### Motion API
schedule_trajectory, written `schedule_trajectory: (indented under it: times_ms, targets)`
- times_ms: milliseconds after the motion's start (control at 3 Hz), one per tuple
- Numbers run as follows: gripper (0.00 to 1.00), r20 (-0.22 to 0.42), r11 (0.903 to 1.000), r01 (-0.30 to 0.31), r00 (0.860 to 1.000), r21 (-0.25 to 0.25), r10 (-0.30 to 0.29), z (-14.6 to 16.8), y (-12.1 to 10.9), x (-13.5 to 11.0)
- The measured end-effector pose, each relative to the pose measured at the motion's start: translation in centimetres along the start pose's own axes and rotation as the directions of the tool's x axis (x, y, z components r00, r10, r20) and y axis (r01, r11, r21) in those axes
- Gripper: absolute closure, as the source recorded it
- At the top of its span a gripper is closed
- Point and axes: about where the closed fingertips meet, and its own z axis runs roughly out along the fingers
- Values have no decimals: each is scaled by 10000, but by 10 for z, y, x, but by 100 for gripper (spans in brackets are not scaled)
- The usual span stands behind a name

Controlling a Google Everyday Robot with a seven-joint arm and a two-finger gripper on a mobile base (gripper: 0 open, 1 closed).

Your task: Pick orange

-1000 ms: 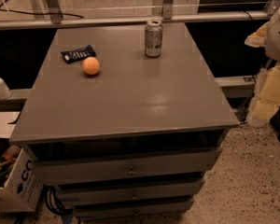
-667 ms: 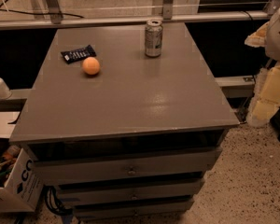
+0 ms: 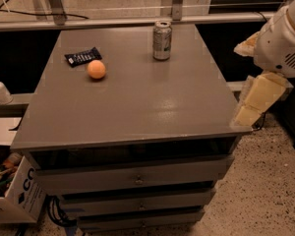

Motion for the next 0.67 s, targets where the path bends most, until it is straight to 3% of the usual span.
schedule_trajectory:
  times_ms: [667]
  targets:
    - [0,1658,9984,45,9861,-570,50,68,-7,-57]
